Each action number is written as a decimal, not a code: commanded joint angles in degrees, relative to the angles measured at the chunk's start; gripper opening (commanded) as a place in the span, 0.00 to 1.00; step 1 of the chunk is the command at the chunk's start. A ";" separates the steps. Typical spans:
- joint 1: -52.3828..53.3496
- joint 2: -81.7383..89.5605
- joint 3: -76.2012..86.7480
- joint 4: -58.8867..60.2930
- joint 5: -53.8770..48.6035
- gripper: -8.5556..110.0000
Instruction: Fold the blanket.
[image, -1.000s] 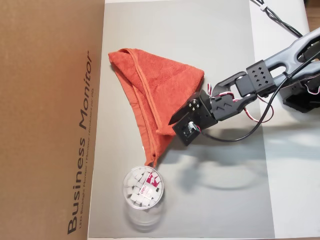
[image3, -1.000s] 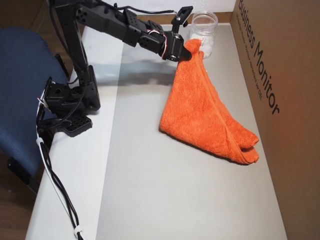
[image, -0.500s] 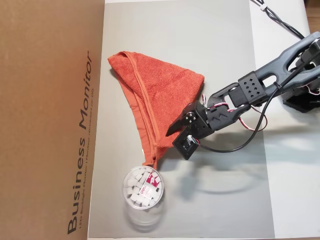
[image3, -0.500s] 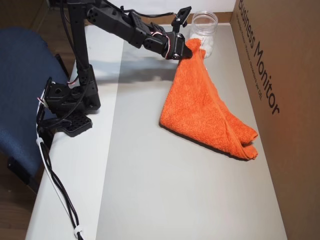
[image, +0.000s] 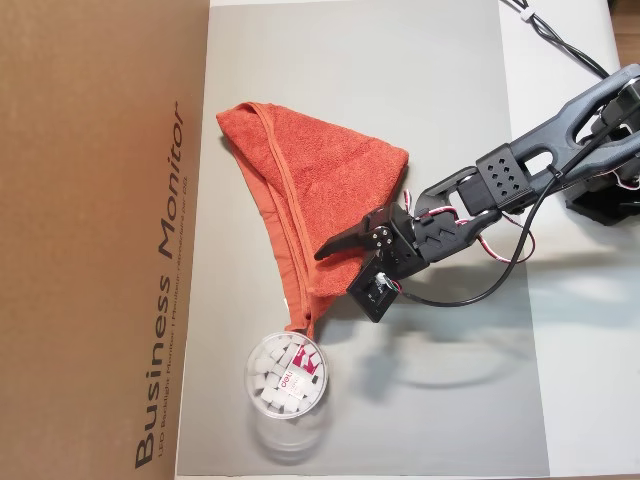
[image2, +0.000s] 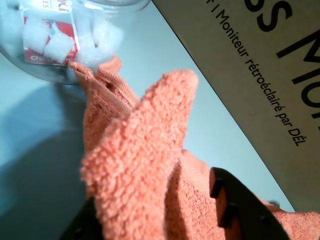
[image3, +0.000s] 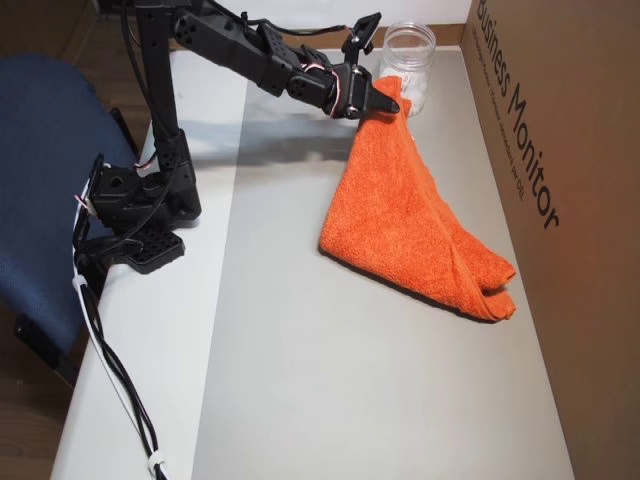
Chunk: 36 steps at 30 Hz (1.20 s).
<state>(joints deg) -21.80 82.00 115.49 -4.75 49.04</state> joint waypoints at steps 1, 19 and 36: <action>-0.62 0.97 -2.20 -0.35 -0.09 0.21; -5.54 13.89 8.44 -0.26 9.67 0.21; -3.25 28.04 19.60 -0.26 18.72 0.18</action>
<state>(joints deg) -25.84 106.61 135.35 -4.75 67.32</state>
